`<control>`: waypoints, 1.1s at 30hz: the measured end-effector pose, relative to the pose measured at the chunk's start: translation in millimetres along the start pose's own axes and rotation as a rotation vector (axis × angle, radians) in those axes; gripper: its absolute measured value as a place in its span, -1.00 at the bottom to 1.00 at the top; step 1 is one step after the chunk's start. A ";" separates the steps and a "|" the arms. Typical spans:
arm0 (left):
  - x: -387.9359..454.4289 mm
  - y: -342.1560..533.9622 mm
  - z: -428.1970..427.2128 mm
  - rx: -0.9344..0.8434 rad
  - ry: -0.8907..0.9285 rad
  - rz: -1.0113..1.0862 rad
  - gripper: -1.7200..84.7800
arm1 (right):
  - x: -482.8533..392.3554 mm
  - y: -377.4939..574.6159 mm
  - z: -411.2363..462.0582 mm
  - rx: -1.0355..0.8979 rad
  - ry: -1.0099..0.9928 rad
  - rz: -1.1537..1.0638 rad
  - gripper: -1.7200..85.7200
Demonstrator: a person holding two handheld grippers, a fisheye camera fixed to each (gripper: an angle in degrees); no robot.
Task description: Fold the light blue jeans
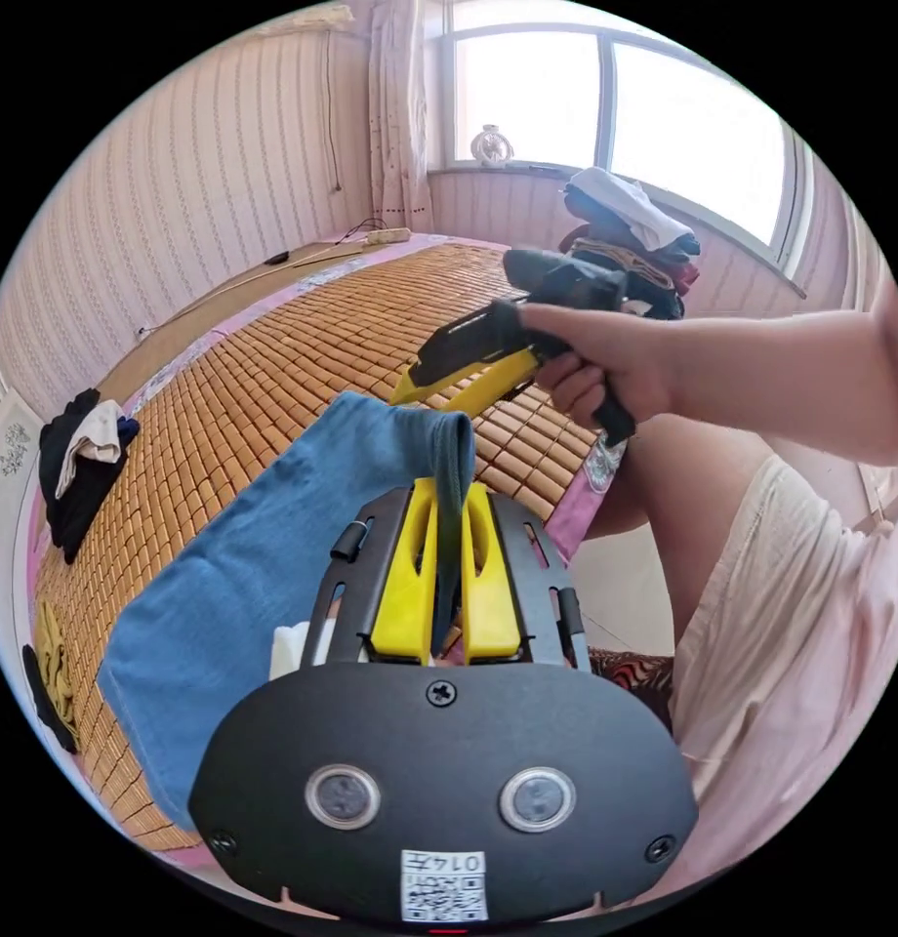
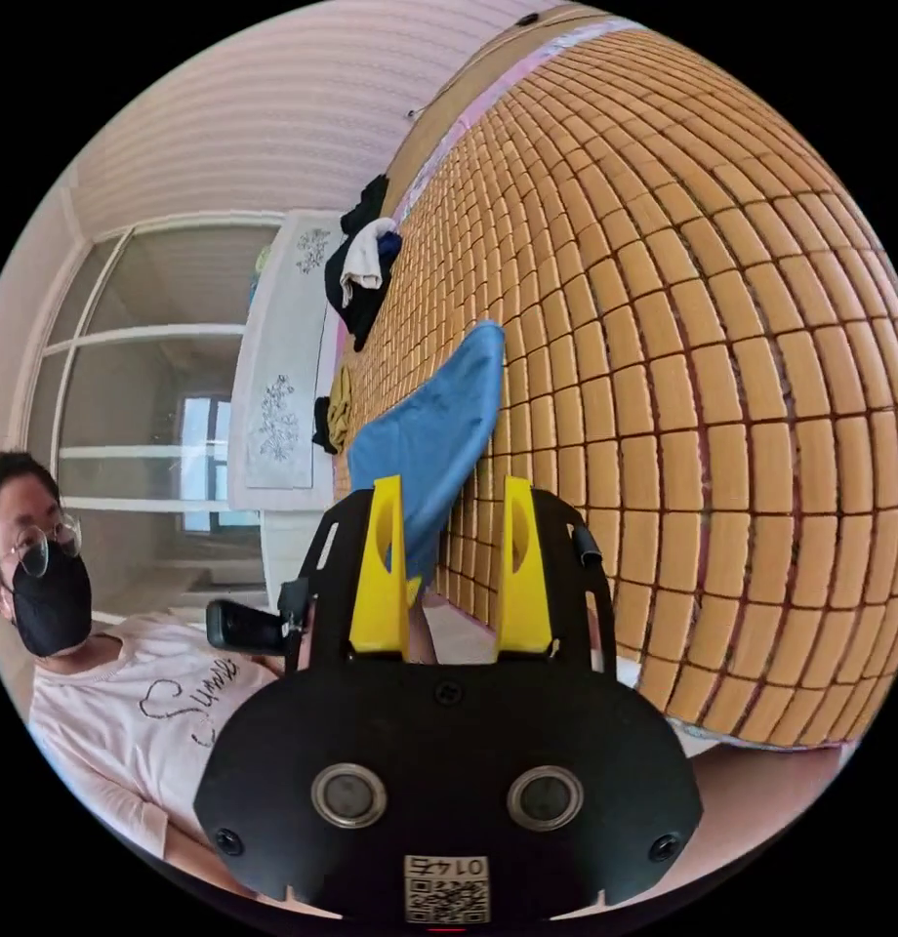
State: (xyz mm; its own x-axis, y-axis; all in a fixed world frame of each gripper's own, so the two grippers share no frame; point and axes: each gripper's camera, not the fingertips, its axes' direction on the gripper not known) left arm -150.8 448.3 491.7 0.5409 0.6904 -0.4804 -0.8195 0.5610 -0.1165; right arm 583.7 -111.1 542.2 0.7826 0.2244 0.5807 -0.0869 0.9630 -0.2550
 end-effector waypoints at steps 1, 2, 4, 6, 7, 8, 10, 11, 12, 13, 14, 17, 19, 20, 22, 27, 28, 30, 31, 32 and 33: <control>-1.5 1.2 -3.3 0.008 0.006 -0.001 -0.89 | 6.9 -2.0 1.2 0.020 -0.004 0.011 -0.65; -5.0 3.5 -8.9 0.022 0.024 -0.005 -0.88 | 18.1 -5.9 4.2 0.035 -0.015 0.027 -0.67; -10.0 5.9 -14.9 0.036 0.057 -0.010 -0.88 | 30.6 -8.7 5.1 0.042 -0.046 0.041 -0.77; -14.7 5.9 -18.8 0.064 0.086 -0.005 -0.87 | 40.5 -4.7 -10.4 0.094 -0.087 0.027 -0.90; -15.6 4.9 -19.3 0.077 0.093 -0.002 -0.87 | 42.6 -3.5 -15.8 0.097 -0.101 0.024 -0.91; -17.2 1.1 -19.8 0.109 0.123 -0.001 -0.87 | 45.1 0.4 -29.4 0.111 -0.125 0.014 -0.92; -17.6 -9.5 -19.0 0.168 0.184 0.006 -0.87 | 44.3 9.1 -58.5 0.158 -0.150 -0.021 -0.93; -18.3 -20.4 -17.5 0.206 0.234 -0.007 -0.88 | 41.1 16.1 -81.9 0.197 -0.139 -0.050 -0.93; -19.6 -33.7 -16.4 0.244 0.293 -0.016 -0.88 | 35.9 23.5 -106.8 0.237 -0.104 -0.078 -0.93; -20.5 -39.8 -16.2 0.268 0.319 -0.019 -0.88 | 32.6 27.4 -119.4 0.259 -0.086 -0.093 -0.93; -24.0 -49.7 -15.5 0.321 0.369 -0.033 -0.88 | 25.6 34.5 -142.9 0.299 -0.053 -0.116 -0.94; -41.6 -63.9 -12.0 0.378 0.430 -0.103 -0.88 | 3.4 43.7 -180.3 0.361 0.030 -0.142 -0.93; -58.7 -60.9 -12.4 0.391 0.435 -0.150 -0.88 | -12.2 42.4 -181.2 0.367 0.057 -0.164 -0.93; -72.7 -54.2 -13.4 0.392 0.441 -0.185 -0.88 | -22.1 38.7 -171.8 0.349 0.038 -0.192 -0.92; -97.4 -38.0 -16.7 0.377 0.428 -0.258 -0.87 | -34.3 30.7 -145.6 0.309 -0.013 -0.225 -0.91; -171.2 31.8 -22.1 0.156 0.177 -0.504 -0.83 | -56.5 7.2 -32.8 0.178 -0.110 -0.256 -0.83; -179.3 39.1 -21.5 0.117 0.152 -0.529 -0.83 | -57.1 7.1 -26.7 0.171 -0.110 -0.256 -0.82; -209.0 62.0 -25.1 0.029 0.084 -0.602 -0.84 | -59.1 14.3 -23.7 0.157 -0.027 -0.266 -0.81; -215.5 65.4 -27.0 0.023 0.066 -0.617 -0.84 | -58.9 17.8 -26.8 0.159 0.019 -0.268 -0.80; -227.8 68.9 -29.7 0.018 0.033 -0.645 -0.85 | -56.8 26.0 -35.5 0.166 0.131 -0.261 -0.79; -239.3 67.9 -29.7 0.024 0.019 -0.665 -0.86 | -52.1 35.2 -45.4 0.168 0.250 -0.239 -0.78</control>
State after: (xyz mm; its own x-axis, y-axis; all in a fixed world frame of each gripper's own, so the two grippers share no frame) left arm -341.5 307.7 572.9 0.9262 0.1853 -0.3284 -0.3078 0.8747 -0.3744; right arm 567.8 -95.7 467.9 0.9172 -0.0325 0.3971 0.0322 0.9995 0.0073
